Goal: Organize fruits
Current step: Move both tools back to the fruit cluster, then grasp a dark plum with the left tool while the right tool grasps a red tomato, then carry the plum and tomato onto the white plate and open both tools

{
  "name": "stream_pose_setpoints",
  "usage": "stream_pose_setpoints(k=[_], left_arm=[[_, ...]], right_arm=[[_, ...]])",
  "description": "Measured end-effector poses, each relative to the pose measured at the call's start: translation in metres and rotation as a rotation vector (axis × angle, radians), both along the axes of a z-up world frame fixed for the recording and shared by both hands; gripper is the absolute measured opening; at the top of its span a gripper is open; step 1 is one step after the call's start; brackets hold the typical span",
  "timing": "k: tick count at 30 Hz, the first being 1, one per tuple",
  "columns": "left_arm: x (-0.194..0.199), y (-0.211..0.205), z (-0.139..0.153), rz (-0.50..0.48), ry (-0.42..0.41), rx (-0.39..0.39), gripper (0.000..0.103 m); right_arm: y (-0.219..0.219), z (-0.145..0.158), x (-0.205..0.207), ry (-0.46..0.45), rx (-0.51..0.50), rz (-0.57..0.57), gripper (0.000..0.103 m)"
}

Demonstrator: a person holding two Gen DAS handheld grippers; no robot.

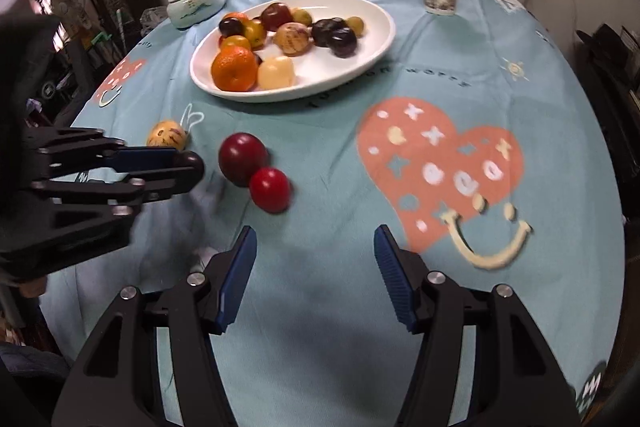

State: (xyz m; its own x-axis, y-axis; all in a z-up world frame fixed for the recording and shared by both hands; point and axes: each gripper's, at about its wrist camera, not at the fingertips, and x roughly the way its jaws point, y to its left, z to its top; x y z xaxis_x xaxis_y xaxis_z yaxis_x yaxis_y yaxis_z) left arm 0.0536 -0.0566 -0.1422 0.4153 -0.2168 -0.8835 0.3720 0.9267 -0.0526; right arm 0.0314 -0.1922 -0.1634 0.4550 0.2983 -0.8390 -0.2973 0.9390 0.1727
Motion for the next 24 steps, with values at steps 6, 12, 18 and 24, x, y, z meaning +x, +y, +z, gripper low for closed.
stream_pose_setpoints(k=[6, 12, 18, 24], left_arm=[[-0.01, 0.028, 0.018, 0.09, -0.023, -0.003, 0.027], [-0.012, 0.046, 0.021, 0.142, -0.011, -0.001, 0.027], [-0.011, 0.036, 0.03, 0.127, -0.032, 0.005, 0.027], [0.001, 0.026, 0.074, 0.102, -0.135, 0.002, 0.027]], right_arm=[[0.034, -0.02, 0.03, 0.024, -0.034, 0.094, 0.061], [0.042, -0.017, 0.026, 0.022, -0.097, 0.152, 0.029], [0.022, 0.015, 0.008, -0.027, -0.015, 0.075, 0.029], [0.012, 0.076, -0.002, -0.174, 0.038, 0.018, 0.029]])
